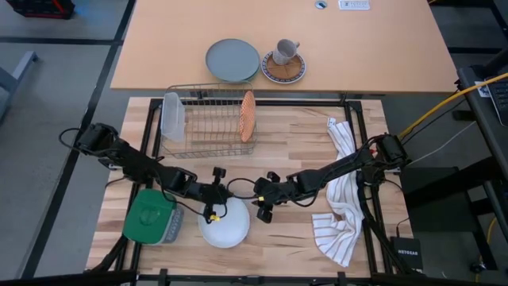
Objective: Sort dishes
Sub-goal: Put the white plate into the dish rack
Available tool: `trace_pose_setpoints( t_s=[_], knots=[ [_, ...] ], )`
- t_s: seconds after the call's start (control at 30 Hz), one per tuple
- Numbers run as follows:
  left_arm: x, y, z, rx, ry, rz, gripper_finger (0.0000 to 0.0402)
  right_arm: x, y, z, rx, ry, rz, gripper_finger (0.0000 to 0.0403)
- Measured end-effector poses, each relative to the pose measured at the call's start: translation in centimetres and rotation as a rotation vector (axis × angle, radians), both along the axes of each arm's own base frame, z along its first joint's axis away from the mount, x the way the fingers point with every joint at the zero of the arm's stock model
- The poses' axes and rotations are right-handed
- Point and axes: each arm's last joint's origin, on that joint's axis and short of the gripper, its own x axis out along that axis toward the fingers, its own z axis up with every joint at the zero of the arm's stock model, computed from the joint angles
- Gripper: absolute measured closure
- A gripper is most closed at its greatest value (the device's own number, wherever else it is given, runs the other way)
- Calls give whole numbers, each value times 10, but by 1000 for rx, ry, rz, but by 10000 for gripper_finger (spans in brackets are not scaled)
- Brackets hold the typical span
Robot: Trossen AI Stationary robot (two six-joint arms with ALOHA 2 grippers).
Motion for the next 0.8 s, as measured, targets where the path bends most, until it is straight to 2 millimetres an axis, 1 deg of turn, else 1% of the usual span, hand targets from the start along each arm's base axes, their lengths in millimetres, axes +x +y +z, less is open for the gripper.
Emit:
trace_pose_setpoints(
  t_s=[0.13,0.3,0.43,0.57,0.67,0.8],
  knots=[
    [1,-3,2,-18,-30,5,401,0,-1,0,-29,-9,-12,278],
    [4,-3,5,-15,-88,51,401,2,-1,2,-33,-33,-24,278],
    [4,-2,6,1,-96,77,401,4,0,4,-30,-62,-5,278],
    [5,-3,7,-3,-122,84,401,3,0,3,-36,-55,1,278],
    [8,-4,11,-17,-170,82,401,4,0,0,-38,-48,1,278],
    [9,-4,13,-16,-186,84,401,6,1,-8,-44,-30,0,278]
  ],
)
